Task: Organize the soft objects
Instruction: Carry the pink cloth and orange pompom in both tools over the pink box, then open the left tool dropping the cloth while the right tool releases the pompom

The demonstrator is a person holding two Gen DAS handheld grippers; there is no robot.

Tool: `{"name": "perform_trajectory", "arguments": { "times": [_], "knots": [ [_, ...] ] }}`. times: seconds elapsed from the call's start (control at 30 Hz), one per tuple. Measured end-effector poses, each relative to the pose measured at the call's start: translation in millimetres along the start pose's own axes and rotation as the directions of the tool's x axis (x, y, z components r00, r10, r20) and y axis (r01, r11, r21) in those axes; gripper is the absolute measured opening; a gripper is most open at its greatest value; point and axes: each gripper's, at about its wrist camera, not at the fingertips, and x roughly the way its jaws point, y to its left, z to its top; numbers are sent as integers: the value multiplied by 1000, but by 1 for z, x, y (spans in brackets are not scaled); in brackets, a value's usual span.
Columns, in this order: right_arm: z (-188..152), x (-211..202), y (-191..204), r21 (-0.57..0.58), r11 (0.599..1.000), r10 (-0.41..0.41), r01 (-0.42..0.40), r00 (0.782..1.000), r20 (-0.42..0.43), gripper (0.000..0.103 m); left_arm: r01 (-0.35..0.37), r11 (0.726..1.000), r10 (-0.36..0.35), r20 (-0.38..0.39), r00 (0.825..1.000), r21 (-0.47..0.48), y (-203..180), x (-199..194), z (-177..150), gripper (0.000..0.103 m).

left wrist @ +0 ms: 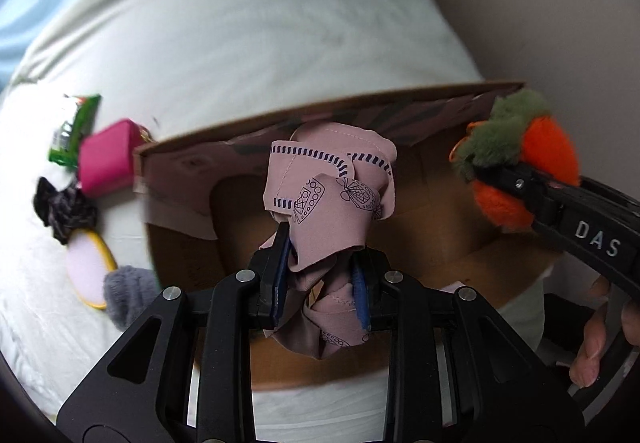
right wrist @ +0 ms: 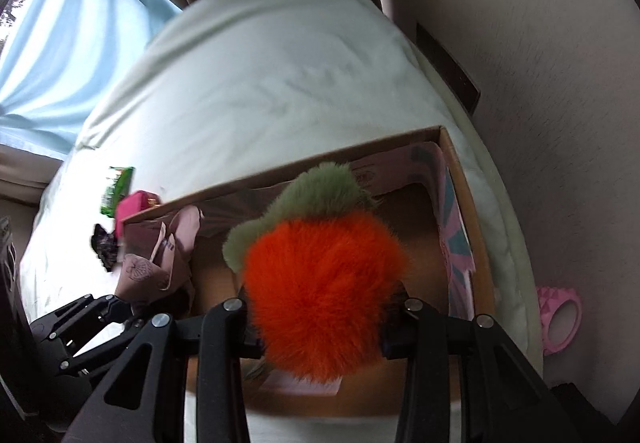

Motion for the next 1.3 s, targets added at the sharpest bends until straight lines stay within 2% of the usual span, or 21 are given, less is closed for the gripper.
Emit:
{"name": "perform_trajectory", "arguments": {
  "times": [0.17, 0.27, 0.3, 0.33, 0.37, 0.4, 0.43, 0.47, 0.57, 0.63, 0.9, 1.1, 1.3],
  "knots": [
    [7, 27, -3, 6, 1000, -2, 3, 998, -62, 36, -9, 1000, 8, -90, 996, -16, 2, 29, 5, 24],
    [11, 37, -3, -17, 1000, -6, 5, 996, -87, 39, 19, 998, -26, -123, 992, -56, 5, 36, 4, 26],
    [12, 39, -1, -19, 1000, -3, 1, 995, -95, 40, 19, 998, -26, -131, 991, -55, 3, 37, 4, 35],
    [13, 41, -1, -16, 1000, -6, 4, 995, -99, 45, 4, 999, -9, -131, 991, -40, 1, 36, 7, 49],
    [14, 42, 0, -16, 1000, -20, 18, 995, -97, 52, -22, 999, 19, -128, 992, -24, -2, 35, 7, 85],
    [16, 43, 0, -17, 999, -31, 30, 995, -93, 75, -44, 999, 42, -115, 993, -12, -3, 32, 6, 102],
    [17, 44, 0, -20, 999, -36, 34, 995, -94, 101, -46, 999, 45, -99, 994, -8, -4, 29, 5, 103],
    [18, 45, 0, -27, 999, -44, 42, 994, -99, 103, -43, 999, 42, -99, 994, -8, -3, 27, 4, 103],
    [19, 44, 1, -50, 996, -74, 69, 993, -95, 103, -8, 1000, 5, -117, 993, -24, 3, 26, 1, 103],
    [17, 41, -1, -43, 997, -65, 61, 994, -86, 103, 6, 1000, -9, -120, 993, -29, 5, 25, 0, 103],
    [11, 25, -5, -19, 999, -41, 41, 998, -51, 103, 8, 1000, -9, -89, 996, -9, 6, 2, -10, 103],
    [9, -3, 4, -18, 1000, -9, 9, 1000, -15, 103, 10, 1000, -10, -17, 1000, -8, 9, -35, -21, 103],
    [1, -54, 24, -62, 998, 4, 1, 997, 78, 103, 14, 999, -11, 98, 995, -33, 23, -93, -37, 103]
  ]
}}
